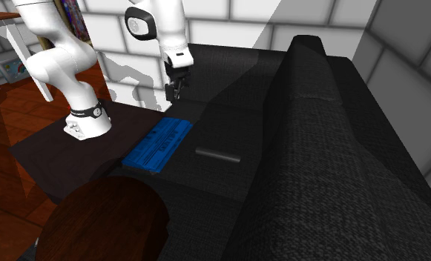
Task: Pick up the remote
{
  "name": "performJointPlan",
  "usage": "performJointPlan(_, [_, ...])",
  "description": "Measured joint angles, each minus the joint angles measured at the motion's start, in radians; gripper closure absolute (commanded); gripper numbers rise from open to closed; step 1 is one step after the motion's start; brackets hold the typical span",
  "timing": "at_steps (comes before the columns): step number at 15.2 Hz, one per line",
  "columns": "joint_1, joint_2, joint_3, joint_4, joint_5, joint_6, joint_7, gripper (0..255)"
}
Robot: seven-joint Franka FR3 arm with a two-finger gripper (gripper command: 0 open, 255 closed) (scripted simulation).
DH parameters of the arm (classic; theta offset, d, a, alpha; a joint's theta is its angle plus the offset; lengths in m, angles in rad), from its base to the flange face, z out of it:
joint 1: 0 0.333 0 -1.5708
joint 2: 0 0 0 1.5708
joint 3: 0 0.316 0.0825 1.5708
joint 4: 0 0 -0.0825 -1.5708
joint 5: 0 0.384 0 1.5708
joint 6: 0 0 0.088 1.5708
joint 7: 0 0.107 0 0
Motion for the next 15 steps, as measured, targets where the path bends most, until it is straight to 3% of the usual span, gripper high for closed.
performJointPlan(9, [-0.002, 0.341, -0.004, 0.145, -0.012, 0.201, 0.026, 0])
performJointPlan(15, [-0.002, 0.566, -0.014, 0.305, -0.017, 0.270, 0.037, 0])
